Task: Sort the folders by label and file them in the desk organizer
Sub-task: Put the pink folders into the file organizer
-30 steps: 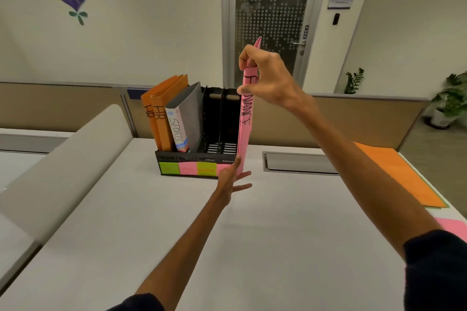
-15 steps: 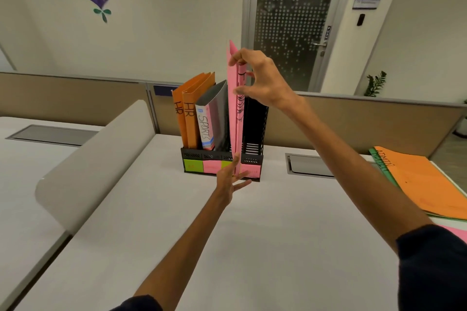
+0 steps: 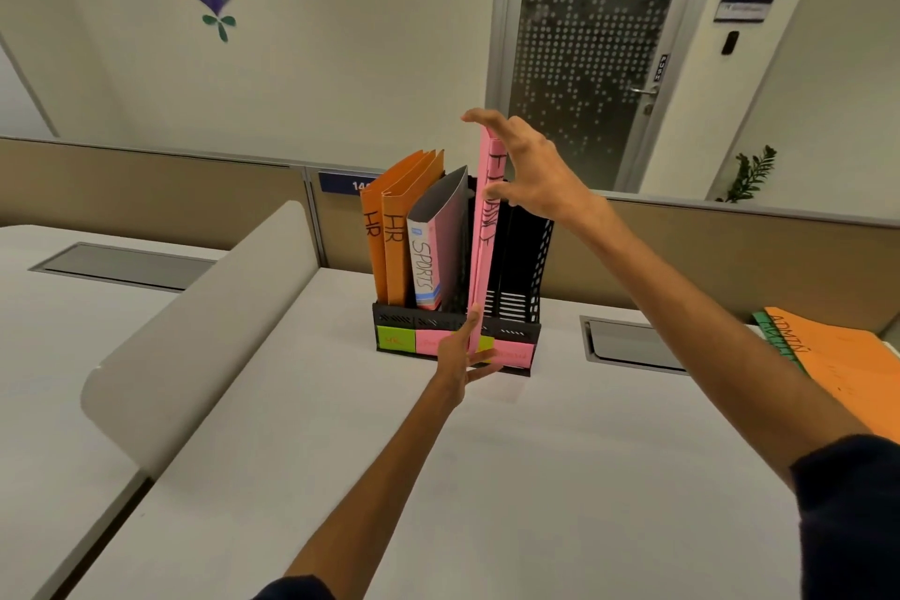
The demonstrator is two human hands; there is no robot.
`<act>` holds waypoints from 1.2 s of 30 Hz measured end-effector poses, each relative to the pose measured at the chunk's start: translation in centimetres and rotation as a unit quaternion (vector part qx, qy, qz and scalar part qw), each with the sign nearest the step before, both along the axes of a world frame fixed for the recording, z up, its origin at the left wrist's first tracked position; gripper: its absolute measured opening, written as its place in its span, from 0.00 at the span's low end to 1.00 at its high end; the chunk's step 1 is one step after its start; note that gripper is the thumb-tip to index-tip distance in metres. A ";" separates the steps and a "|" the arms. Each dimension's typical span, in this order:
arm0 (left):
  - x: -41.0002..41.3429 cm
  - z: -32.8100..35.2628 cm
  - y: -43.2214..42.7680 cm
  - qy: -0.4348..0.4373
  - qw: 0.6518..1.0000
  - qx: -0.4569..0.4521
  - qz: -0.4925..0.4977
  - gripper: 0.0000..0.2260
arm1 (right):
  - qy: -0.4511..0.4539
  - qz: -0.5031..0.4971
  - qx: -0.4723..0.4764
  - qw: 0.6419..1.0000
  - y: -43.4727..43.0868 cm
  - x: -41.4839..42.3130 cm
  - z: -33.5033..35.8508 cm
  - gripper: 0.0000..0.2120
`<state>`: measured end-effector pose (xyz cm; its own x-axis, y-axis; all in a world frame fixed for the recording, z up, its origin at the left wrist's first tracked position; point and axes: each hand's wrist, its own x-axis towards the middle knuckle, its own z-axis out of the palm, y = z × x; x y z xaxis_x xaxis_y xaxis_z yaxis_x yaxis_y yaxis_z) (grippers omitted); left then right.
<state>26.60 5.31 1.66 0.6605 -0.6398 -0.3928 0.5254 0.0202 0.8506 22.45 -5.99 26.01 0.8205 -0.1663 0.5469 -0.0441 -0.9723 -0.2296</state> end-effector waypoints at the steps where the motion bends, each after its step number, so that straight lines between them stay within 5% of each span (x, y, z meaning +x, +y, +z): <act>1: 0.4 0.0 -0.3 0.000 1.000 0.005 -0.002 0.35 | -0.003 -0.005 -0.010 1.000 -0.4 0.5 0.0 0.41; 9: 4.0 0.4 -1.8 -0.015 0.999 0.039 -0.025 0.39 | 0.003 -0.021 -0.006 1.000 -3.7 4.1 -0.4 0.38; 15: 6.9 -0.2 -1.6 -0.163 0.976 0.102 -0.099 0.27 | -0.005 -0.032 0.027 0.999 -6.2 5.6 -0.9 0.37; 19: 8.7 -1.2 -1.2 -0.332 0.916 0.163 -0.153 0.25 | -0.012 -0.047 0.063 0.997 -7.9 5.8 -1.2 0.37; 24: 9.8 -1.2 -1.9 -0.434 0.857 0.187 -0.205 0.26 | 0.002 -0.063 0.066 0.996 -9.3 6.0 -1.7 0.40; 36: 9.0 -3.1 -2.9 -0.542 0.758 0.315 -0.179 0.27 | 0.004 -0.038 0.056 0.998 -9.9 6.7 -2.9 0.42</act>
